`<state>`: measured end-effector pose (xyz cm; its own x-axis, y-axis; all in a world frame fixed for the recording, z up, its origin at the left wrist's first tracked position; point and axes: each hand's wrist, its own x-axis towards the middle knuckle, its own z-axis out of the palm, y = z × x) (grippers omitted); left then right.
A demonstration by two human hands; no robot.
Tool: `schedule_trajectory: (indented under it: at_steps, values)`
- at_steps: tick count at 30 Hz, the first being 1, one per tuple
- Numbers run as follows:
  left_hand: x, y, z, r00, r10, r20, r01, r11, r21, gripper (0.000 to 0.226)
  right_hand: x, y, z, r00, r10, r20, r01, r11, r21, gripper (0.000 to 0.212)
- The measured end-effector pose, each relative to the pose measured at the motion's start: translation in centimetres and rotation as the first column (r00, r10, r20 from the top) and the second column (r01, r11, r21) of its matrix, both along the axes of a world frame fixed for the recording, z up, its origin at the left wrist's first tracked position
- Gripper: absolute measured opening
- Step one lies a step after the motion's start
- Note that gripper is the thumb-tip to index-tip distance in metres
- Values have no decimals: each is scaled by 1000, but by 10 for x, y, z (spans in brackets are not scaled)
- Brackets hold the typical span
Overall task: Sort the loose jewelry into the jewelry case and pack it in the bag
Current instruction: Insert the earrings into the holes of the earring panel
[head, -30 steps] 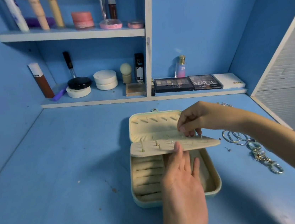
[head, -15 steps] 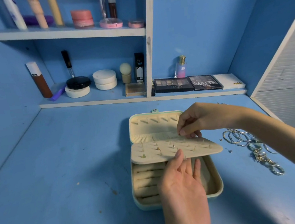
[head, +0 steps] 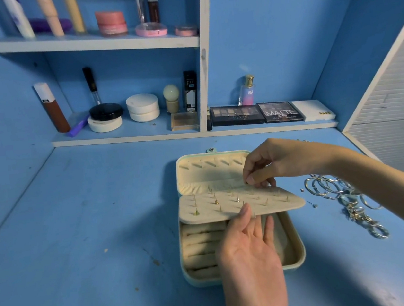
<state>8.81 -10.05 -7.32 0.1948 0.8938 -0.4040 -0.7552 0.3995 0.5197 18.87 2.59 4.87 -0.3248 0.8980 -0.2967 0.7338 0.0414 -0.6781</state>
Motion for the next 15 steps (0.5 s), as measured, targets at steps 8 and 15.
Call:
schedule_trajectory:
  at_steps: [8,15]
  values:
    - [-35,30,42,962,-104,254,82,992,97,108,-2,-2,1,998,20,66,-25,997,67,8]
    - [-39,33,48,961,-97,257,72,992,105,106,-6,0,2,986,48,159,-66,992,108,10]
